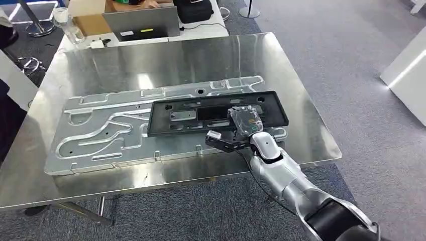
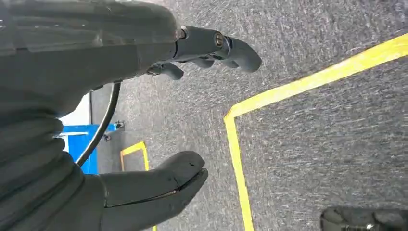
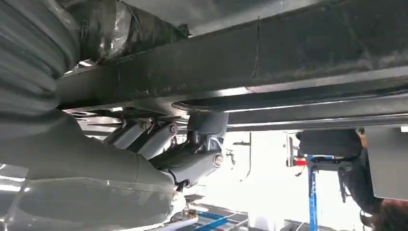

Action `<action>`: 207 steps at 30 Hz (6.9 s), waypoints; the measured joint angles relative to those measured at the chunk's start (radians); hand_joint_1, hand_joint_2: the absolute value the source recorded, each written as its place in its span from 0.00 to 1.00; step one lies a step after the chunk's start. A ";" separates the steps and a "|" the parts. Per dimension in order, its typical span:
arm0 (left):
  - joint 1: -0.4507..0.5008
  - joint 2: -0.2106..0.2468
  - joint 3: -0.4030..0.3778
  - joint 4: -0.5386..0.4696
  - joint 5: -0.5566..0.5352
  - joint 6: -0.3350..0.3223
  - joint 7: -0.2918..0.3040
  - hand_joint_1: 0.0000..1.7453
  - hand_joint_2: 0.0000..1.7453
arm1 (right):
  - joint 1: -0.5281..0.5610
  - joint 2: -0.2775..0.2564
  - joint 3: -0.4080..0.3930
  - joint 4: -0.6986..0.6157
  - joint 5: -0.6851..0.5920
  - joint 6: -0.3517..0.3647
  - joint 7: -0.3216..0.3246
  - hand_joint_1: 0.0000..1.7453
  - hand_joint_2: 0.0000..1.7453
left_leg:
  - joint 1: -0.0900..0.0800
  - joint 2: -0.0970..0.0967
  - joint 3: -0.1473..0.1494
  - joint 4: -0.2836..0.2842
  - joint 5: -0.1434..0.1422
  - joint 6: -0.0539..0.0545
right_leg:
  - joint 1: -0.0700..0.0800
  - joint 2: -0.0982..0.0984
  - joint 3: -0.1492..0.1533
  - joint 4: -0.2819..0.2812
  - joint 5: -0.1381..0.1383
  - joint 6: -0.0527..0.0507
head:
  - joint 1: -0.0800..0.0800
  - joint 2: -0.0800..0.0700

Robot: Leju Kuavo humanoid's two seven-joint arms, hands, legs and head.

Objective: Take the parts from the cabinet and place them on the table.

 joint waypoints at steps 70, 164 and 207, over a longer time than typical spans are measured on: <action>-0.006 -0.001 0.008 0.000 0.008 -0.012 0.021 0.00 0.00 | -0.019 0.076 -0.009 -0.161 0.062 0.027 0.021 0.00 1.00 | 0.002 0.002 0.073 -0.128 0.016 0.035 | 0.007 0.000 -0.018 0.010 0.004 0.027 | 0.000 0.000; -0.008 -0.019 0.136 0.000 0.122 0.028 0.028 0.00 0.00 | 0.563 0.185 0.163 -0.437 -0.318 -0.334 -0.292 0.00 1.00 | 0.009 0.003 0.135 -0.131 -0.042 0.057 | -0.001 -0.006 -0.122 0.118 -0.068 0.051 | 0.000 0.000; 0.000 -0.062 0.271 -0.002 0.174 0.090 -0.008 0.00 0.00 | 0.546 0.307 -1.484 0.606 -0.378 0.112 0.047 0.00 0.00 | -0.007 -0.062 0.111 -0.142 -0.012 0.018 | -0.004 0.030 0.098 -0.056 -0.043 0.020 | 0.001 0.000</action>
